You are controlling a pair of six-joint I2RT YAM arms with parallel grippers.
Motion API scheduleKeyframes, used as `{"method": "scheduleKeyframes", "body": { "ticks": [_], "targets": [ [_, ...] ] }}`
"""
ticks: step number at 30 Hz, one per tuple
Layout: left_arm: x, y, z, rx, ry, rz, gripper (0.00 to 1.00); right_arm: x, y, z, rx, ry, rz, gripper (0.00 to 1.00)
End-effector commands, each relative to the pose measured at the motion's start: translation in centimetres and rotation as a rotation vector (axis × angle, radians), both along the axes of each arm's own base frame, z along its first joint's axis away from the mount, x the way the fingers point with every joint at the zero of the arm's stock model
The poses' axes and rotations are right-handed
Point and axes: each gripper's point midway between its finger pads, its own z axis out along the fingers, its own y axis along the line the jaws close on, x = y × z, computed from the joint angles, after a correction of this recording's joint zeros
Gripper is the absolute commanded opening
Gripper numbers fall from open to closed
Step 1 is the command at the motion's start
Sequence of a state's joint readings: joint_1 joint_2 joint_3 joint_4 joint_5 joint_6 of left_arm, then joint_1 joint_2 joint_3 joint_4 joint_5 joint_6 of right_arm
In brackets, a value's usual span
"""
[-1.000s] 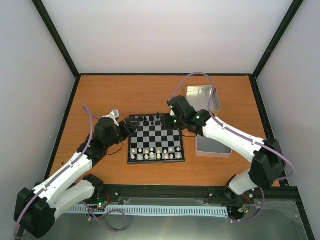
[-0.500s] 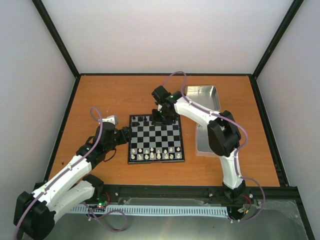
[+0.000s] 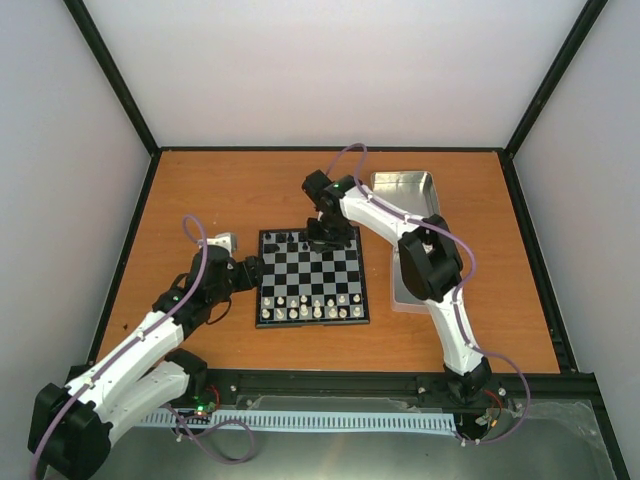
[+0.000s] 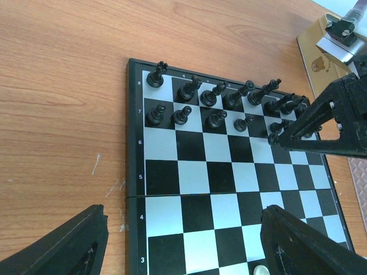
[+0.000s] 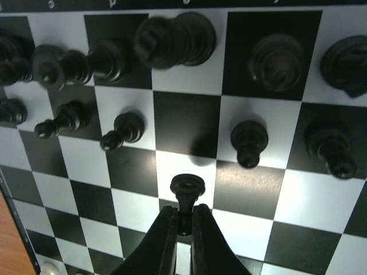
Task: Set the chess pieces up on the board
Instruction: Place the chess piece on the chessboard.
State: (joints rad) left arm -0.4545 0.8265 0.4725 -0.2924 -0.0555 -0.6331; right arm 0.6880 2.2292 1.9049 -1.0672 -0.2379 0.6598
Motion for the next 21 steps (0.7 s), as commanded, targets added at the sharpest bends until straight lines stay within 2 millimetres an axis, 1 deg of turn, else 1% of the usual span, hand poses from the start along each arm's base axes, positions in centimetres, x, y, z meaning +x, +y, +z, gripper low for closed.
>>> {"method": "scheduleKeyframes", "body": {
  "ticks": [1, 8, 15, 21],
  "targets": [
    [0.3, 0.0, 0.7, 0.002, -0.033, -0.013, 0.73, 1.0, -0.8, -0.4, -0.032, 0.010, -0.024, 0.03],
    [0.3, 0.1, 0.4, -0.001, -0.029, -0.012, 0.74, 2.1, -0.4, -0.6, -0.033, 0.000, -0.014, 0.03],
    [0.4, 0.1, 0.3, 0.002, -0.025, -0.012, 0.73, 2.2, -0.4, -1.1, -0.036, 0.013, -0.011, 0.05],
    [0.5, 0.2, 0.2, 0.004, -0.022, -0.009, 0.73, 2.1, -0.2, -1.2, -0.026, 0.022, 0.000, 0.06]
  ]
}}
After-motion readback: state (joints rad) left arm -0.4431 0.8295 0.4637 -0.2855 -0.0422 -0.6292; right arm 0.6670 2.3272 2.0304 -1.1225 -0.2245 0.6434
